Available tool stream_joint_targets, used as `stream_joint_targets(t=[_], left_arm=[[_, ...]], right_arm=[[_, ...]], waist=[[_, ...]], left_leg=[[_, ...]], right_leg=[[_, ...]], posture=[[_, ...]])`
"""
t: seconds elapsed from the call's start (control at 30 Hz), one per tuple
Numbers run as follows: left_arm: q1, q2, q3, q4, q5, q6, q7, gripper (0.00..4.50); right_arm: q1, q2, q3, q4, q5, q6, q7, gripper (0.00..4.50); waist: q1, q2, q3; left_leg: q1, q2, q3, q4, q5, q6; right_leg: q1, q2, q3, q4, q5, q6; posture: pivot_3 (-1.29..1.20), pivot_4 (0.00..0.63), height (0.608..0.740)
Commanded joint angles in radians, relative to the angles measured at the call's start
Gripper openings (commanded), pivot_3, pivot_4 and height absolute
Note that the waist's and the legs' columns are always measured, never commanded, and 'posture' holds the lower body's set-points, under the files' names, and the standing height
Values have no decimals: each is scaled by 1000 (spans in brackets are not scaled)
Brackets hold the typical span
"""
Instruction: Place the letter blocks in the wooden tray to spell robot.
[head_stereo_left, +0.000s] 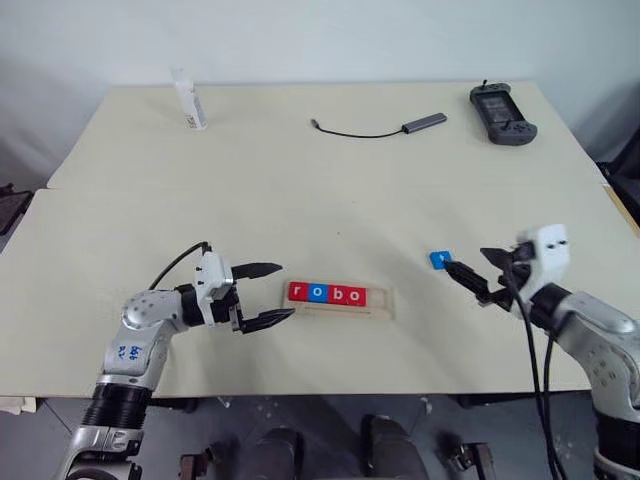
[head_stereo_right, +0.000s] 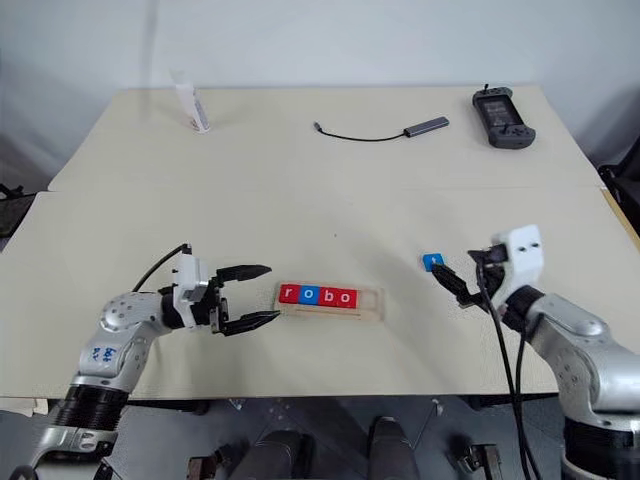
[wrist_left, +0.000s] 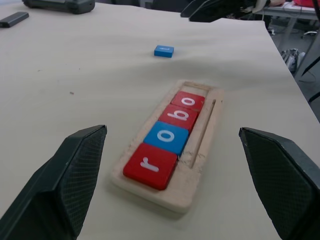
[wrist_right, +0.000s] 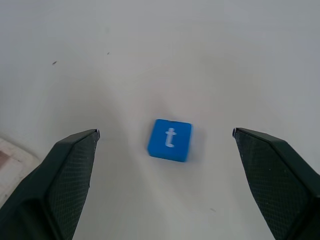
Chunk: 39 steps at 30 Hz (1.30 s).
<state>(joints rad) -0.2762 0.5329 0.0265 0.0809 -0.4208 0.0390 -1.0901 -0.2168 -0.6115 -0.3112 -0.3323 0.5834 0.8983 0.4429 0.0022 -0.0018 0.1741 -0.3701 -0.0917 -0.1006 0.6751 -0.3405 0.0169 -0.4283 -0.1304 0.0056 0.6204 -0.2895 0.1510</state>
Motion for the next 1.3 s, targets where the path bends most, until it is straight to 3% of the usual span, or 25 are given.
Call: stream_joint_targets(t=[0.03, 0.27, 0.3, 0.37, 0.6, 0.83, 1.07, 1.27, 1.3], left_arm=[[30, 8, 27, -65, -1, -12, 26, 4500], [81, -7, 26, -124, -3, -6, 69, 4500], [85, -7, 26, -129, -3, -5, 72, 4500], [93, -8, 24, -139, -4, -3, 78, 4500], [79, -12, 14, -131, -6, -2, 80, 4500], [51, -17, 9, -105, -11, 4, 73, 4500], [20, -20, -20, -65, -13, 5, 11, 4500], [-6, -22, -31, -44, -11, 8, -16, 4500], [-9, -20, -30, -42, -11, 9, -18, 4500]], right_arm=[[-56, 20, 44, 43, -39, 39, -70, 4469], [-95, 82, 128, 117, -156, 18, -173, 4469], [-102, 91, 129, 124, -167, 14, -186, 4296], [-111, 103, 126, 132, -176, 9, -195, 3846], [-109, 112, 132, 88, -194, 5, -188, 1468], [-42, 124, 78, -103, -175, 90, -238, 1465], [102, 272, -10, -433, -122, 343, -366, 1465], [173, 387, 6, -501, -152, 394, -429, 1465], [170, 404, 2, -499, -148, 404, -432, 1815]], waist=[[3, 0, 0], [0, 0, 0], [-1, 0, 0], [-2, 0, 0], [-3, 0, 0], [-1, 0, 0], [1, 0, 0], [-5, 0, 0], [-5, 0, 0]], left_leg=[[0, -1, 0, 0, 0, 0], [0, -1, 0, 0, 0, 1], [0, -1, 0, 1, 0, 1], [0, -1, 0, 1, 0, 1], [0, 0, 0, 0, 0, 1], [0, -1, 0, 0, 0, 1], [0, 0, 0, -2, 0, 1], [0, -1, 0, -2, 0, 1], [0, -1, 1, -2, 0, 1]], right_leg=[[0, 0, 0, 0, 0, 0], [0, 0, 0, 0, 0, 0], [0, 0, 0, 0, 0, 0], [0, 0, 0, 1, 0, 0], [0, 1, 0, 1, 0, 0], [0, 0, 0, 1, 0, 0], [0, 1, 0, 1, 0, 0], [-1, 1, 1, 2, 0, 0], [-1, 1, 1, 2, 0, 0]], posture=[[0, 150, 740], [0, 150, 740], [0, 150, 740], [0, 150, 740], [0, 150, 740], [0, 150, 740], [0, 150, 740], [0, 150, 740], [0, 150, 740]])
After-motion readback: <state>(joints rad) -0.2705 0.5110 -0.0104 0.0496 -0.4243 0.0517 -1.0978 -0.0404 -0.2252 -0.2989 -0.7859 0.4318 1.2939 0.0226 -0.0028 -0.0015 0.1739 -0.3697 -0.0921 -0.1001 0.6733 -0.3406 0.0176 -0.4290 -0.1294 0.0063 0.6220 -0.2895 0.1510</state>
